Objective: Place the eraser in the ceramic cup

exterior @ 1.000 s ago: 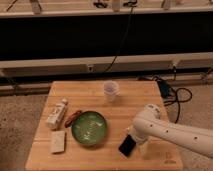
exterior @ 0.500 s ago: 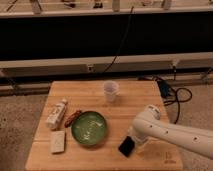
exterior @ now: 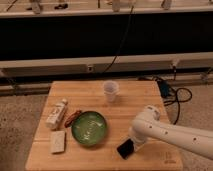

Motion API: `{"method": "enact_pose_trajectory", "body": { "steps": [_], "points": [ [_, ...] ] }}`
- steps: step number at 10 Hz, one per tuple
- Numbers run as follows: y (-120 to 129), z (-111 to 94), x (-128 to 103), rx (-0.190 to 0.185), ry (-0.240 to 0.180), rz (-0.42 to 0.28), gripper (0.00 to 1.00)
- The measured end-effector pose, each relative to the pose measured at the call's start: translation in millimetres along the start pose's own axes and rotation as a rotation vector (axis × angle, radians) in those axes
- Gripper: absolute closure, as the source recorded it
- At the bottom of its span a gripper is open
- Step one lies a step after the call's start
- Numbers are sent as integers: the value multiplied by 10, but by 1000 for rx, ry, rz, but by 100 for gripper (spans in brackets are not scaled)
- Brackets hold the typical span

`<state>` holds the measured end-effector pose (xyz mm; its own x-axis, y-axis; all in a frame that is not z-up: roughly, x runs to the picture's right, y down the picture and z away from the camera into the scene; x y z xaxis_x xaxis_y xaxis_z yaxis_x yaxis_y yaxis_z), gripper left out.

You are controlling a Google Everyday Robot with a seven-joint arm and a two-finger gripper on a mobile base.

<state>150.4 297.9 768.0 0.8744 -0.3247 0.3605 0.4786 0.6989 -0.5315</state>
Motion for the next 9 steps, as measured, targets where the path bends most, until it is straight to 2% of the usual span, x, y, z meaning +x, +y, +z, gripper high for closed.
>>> {"method": "enact_pose_trajectory", "body": {
  "steps": [1, 2, 9],
  "points": [
    [-3, 2, -7, 1, -1, 0, 96],
    [2, 3, -7, 2, -2, 0, 98],
    [29, -26, 74, 18, -5, -6, 99]
  ]
}}
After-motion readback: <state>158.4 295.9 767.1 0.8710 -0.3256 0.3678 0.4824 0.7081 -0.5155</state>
